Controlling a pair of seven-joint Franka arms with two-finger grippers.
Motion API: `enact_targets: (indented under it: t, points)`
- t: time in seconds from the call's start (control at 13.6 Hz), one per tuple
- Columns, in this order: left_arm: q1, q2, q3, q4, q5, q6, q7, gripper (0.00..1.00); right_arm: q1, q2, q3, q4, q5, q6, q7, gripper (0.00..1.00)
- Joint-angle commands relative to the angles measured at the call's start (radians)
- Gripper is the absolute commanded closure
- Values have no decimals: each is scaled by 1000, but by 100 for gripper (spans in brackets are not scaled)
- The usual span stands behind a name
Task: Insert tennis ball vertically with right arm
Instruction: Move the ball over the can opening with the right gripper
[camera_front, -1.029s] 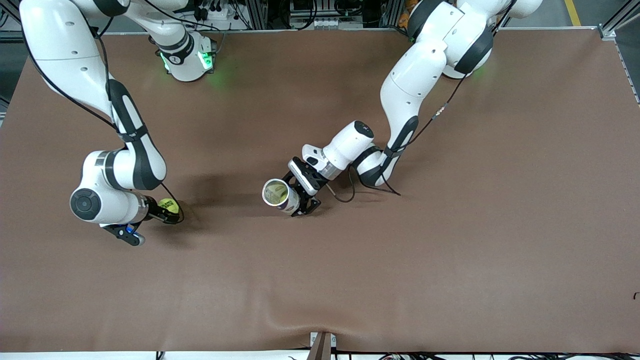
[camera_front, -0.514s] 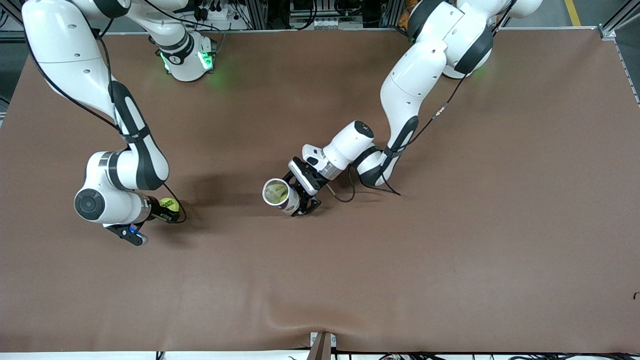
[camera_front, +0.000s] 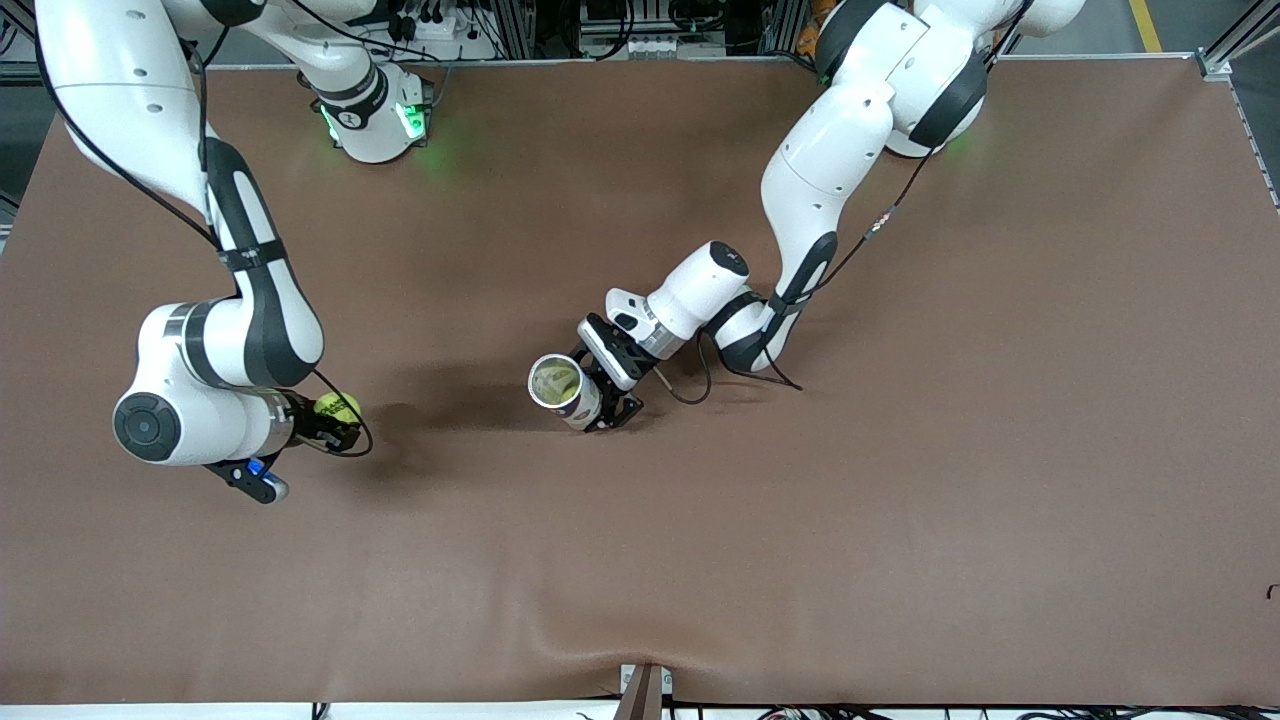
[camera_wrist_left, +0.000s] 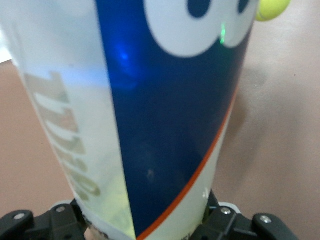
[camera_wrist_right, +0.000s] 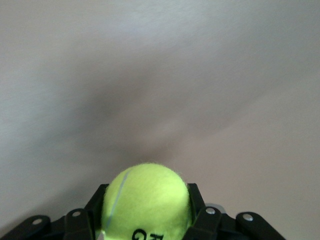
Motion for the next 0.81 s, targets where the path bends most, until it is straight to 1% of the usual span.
enact_targets:
  t: [0.0, 0.15, 0.29, 0.51, 0.59, 0.73]
  points:
    - [3, -31, 8, -47, 15, 6, 2, 16, 46, -5, -2, 72, 77, -75, 114, 100]
    - [3, -33, 8, -47, 15, 6, 2, 16, 105, -5, -2, 127, 116, -103, 240, 100]
    - [4, -33, 6, -48, 17, 6, 2, 16, 155, -5, 0, 164, 121, -103, 366, 100]
    - [6, -45, 5, -66, 15, 6, 2, 15, 220, -2, 3, 193, 122, -102, 472, 100]
    - [6, -51, 5, -74, 15, 7, 2, 15, 224, -2, 4, 202, 142, -102, 489, 100]
    - [7, -57, 3, -88, 15, 7, 2, 14, 234, -3, 9, 224, 251, -103, 545, 100]
